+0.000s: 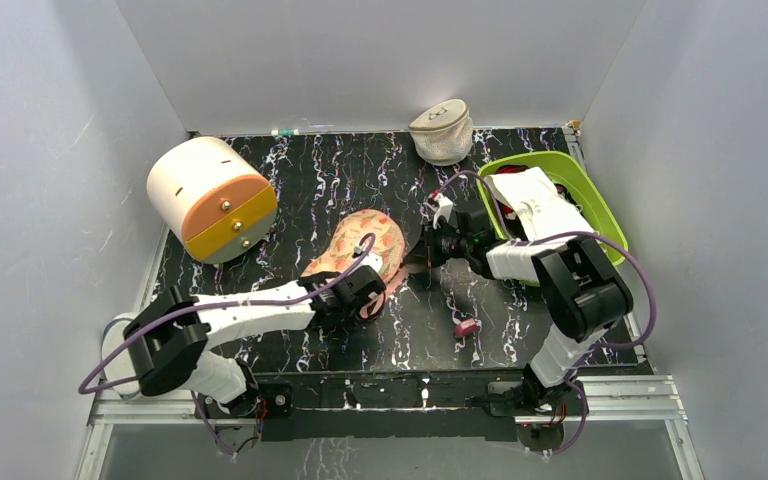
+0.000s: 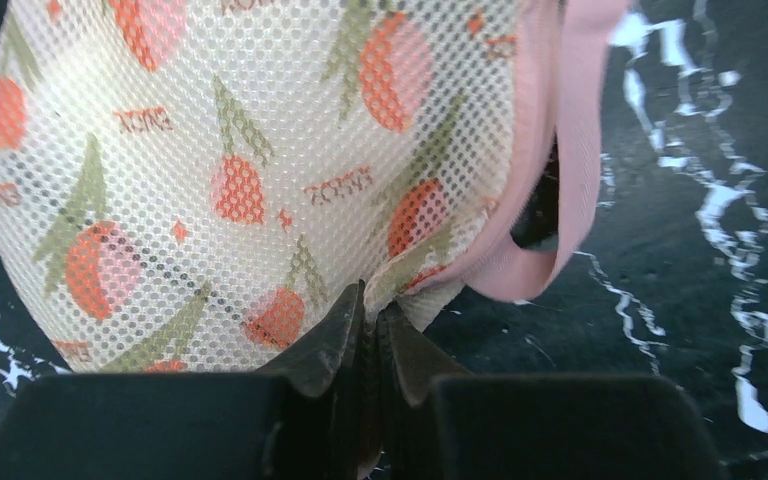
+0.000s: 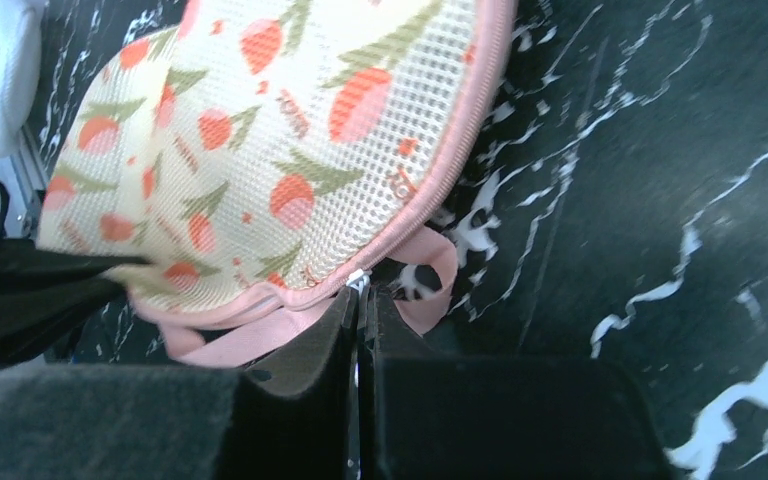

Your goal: Unzip the laundry bag and remove the bra

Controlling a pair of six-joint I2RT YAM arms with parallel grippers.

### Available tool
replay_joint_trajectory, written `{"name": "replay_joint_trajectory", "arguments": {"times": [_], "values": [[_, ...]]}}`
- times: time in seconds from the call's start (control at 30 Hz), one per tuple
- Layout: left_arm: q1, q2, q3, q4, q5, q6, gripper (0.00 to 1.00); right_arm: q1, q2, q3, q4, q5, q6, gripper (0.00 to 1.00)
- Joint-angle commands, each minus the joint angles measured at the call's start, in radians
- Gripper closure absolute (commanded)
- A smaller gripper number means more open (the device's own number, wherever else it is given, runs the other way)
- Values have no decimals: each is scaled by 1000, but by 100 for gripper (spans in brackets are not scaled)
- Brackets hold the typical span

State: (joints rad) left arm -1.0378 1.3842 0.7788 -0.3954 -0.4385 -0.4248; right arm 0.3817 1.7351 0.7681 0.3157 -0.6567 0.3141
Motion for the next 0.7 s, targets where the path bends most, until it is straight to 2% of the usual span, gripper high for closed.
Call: {"name": "replay_joint_trajectory", "arguments": {"times": [0.0, 0.17, 0.33, 0.4, 0.47, 0.53, 0.63, 0.67], "values": [[2, 52, 48, -103, -97, -41, 93, 30, -115, -84, 92, -2, 46, 100], [1, 16, 61, -87, -57, -59, 70, 84, -173, -165, 124, 2, 93, 100], [-2, -129, 53, -38, 9, -15, 30, 133, -221, -198, 139, 19, 128, 100], [-3, -150, 69, -36, 27, 3, 21, 148, -235, -200, 143, 25, 143, 100], [-8, -131, 107, -34, 53, 24, 17, 178, -256, -201, 146, 41, 162, 100], [-16, -78, 131, 10, 68, 54, 17, 202, -277, -207, 160, 56, 190, 100], [-18, 36, 175, 60, 39, 92, 29, 229, -298, -214, 160, 65, 210, 100], [-19, 116, 224, 60, -10, 115, 41, 242, -314, -218, 149, 70, 210, 100]]}}
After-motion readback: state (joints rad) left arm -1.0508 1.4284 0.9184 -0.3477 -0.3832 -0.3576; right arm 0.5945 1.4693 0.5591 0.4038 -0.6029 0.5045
